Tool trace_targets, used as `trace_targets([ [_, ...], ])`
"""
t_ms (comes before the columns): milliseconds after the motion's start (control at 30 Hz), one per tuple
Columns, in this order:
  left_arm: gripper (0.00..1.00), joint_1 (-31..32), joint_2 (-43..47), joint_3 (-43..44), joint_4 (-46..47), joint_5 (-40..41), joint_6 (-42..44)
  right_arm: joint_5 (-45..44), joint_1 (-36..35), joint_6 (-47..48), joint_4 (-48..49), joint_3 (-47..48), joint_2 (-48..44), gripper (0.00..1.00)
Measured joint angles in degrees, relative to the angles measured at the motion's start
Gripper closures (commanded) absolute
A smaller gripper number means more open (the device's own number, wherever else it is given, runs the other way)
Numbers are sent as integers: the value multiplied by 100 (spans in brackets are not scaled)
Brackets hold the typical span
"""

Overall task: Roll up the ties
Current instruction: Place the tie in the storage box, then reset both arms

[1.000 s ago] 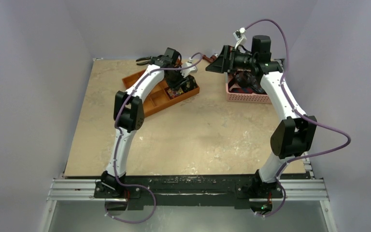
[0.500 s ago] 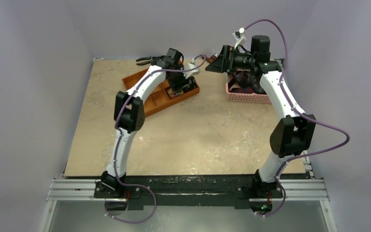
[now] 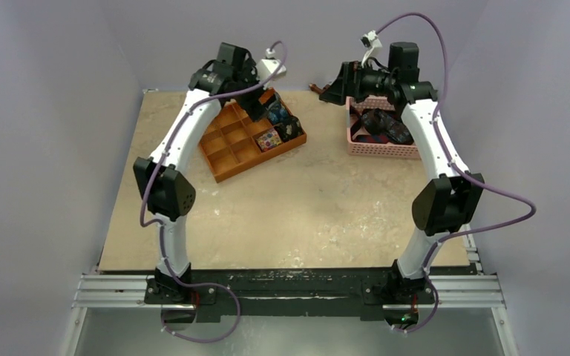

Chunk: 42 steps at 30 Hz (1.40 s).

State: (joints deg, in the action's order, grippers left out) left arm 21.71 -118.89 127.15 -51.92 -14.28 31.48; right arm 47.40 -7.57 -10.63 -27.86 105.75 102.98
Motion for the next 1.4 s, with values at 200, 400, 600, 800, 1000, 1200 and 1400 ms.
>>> trace_targets([
  [200,0,-579,979,-678,234,-92,-1040,-595,22,911,-385,428,111,2],
  [400,0,-1040,1598,-1115,188,-140,-1687,-1561,31,1499,-396,385,101,2],
  [600,0,-1375,2179,-1978,-155,-160,-1851,-1818,87,2162,-601,136,96,2],
  [800,0,-1663,2669,-3440,-264,-87,-2197,-2175,133,2452,-673,-1281,-50,2],
  [1000,0,-1683,2857,-4360,-254,-22,-2448,-2570,203,2507,-750,-2863,-511,2],
  [1200,0,-1683,3001,-4774,-173,-2,-2677,-2736,229,2575,-675,-3589,-1165,2],
  [1400,0,-1683,3025,-4852,-79,-2,-2802,-2782,229,2680,-592,-3744,-1316,2],
])
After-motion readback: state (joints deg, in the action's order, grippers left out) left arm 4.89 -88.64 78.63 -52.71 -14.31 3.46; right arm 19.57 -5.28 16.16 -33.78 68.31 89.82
